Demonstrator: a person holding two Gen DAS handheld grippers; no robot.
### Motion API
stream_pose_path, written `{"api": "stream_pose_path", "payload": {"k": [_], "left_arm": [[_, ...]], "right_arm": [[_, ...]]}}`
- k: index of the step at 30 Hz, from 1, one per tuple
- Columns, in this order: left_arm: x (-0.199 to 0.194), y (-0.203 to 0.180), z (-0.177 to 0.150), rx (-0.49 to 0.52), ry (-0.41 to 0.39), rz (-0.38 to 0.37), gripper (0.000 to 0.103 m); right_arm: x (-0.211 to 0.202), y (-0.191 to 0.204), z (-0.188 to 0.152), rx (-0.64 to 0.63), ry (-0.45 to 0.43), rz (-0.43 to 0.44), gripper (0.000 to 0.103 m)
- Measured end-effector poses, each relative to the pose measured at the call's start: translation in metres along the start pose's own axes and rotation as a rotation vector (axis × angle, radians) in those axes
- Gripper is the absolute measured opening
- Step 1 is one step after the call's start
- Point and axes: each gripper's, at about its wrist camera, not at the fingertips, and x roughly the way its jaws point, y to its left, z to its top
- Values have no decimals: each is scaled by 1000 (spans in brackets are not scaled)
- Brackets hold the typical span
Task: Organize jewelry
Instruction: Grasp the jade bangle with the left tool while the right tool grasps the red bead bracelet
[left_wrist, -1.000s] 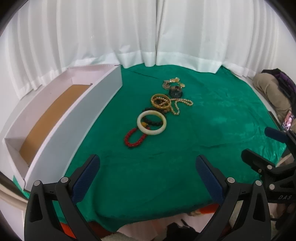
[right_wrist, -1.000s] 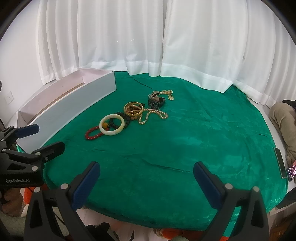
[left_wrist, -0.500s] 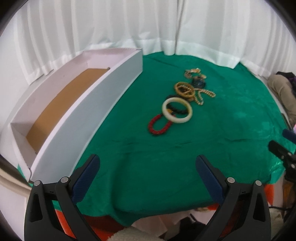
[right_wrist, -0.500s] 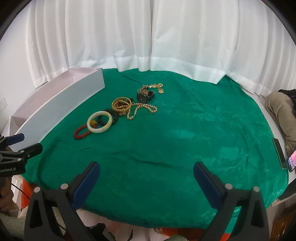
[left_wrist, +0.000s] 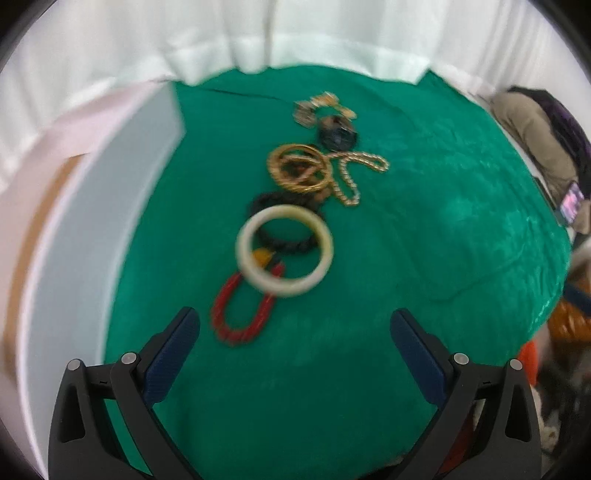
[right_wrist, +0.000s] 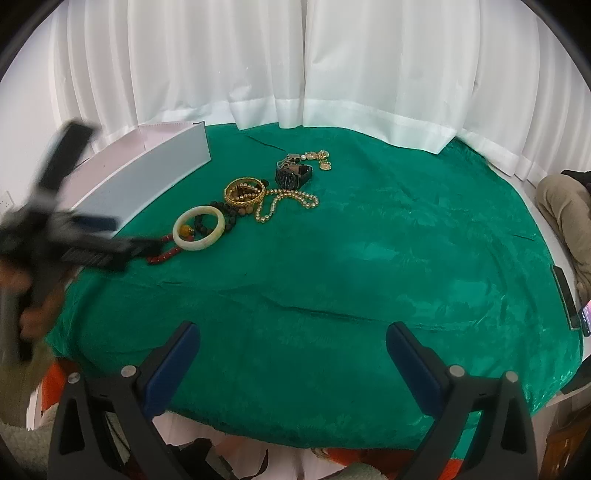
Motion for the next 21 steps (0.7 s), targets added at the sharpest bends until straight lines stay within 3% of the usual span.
{"api": "stream_pose_path", "payload": {"k": [5,9,12,13,21], "left_arm": [[55,6,29,1,113,-43,102],[75,14,39,-30,136,-55,102],[78,19,41,-43,128,-38,94],[76,20,42,-35,118,-30,80],[56,27,33,-75,81,-48,81]], "right_arm": [[0,-1,-2,3,0,5,103],[2,-4,-3,14,4,4,103],[4,-7,-4,23,13,4,103],[5,-7,-4,25,12,5,103],[6,-8,-4,33,12,22,103]]}}
